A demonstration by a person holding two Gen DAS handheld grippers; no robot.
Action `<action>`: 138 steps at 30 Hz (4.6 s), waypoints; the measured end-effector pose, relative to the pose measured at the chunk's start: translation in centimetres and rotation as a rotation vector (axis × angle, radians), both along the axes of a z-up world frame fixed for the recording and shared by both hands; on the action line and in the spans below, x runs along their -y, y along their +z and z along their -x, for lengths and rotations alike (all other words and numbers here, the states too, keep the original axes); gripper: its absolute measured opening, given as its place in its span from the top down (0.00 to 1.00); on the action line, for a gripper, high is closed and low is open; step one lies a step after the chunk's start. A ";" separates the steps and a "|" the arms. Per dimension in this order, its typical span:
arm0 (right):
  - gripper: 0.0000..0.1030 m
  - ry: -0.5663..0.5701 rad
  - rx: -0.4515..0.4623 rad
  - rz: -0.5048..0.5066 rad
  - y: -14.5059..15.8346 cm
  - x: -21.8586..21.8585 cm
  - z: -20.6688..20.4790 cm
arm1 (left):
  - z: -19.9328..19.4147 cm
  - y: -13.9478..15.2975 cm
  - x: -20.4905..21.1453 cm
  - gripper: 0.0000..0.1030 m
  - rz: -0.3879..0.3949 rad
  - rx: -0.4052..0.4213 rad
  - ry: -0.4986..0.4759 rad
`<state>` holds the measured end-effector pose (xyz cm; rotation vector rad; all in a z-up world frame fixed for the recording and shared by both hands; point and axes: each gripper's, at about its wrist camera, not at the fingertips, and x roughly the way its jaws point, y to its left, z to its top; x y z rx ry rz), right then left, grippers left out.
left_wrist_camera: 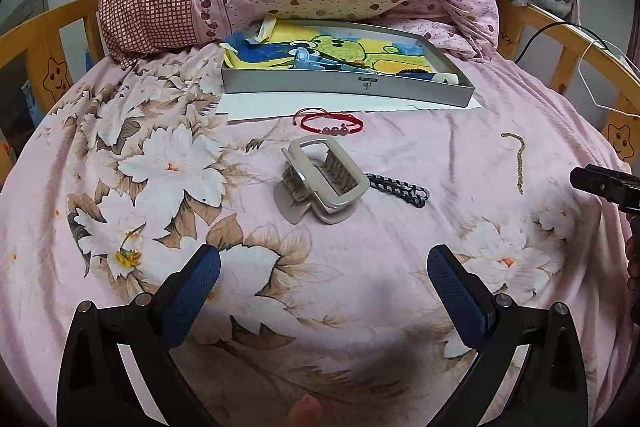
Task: Organize jewelry
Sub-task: 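Withdraw both grippers toward the beige claw clip and gold chain, then grasp the beige claw clip with the left gripper while the right gripper grasps the gold chain, then carry the beige claw clip and gold chain into the gray tray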
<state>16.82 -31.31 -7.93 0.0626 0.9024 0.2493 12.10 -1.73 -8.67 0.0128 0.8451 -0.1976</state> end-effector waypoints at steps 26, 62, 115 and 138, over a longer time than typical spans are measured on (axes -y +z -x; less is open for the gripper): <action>0.00 0.041 -0.014 -0.073 -2.4 -1.3 -5.0 | -3.0 -0.7 0.4 0.02 -0.024 -0.001 -0.031; 0.12 0.030 -0.069 -0.190 -4.0 -1.5 -7.0 | -6.7 -1.8 0.9 0.07 -0.030 -0.007 -0.045; 0.97 0.163 -0.209 -0.486 -1.4 -6.7 -2.3 | -3.2 -0.3 2.4 0.49 0.021 -0.022 -0.113; 0.97 0.198 0.049 -0.569 9.6 -9.6 -16.3 | -14.1 7.1 -0.6 0.49 0.003 0.102 -0.076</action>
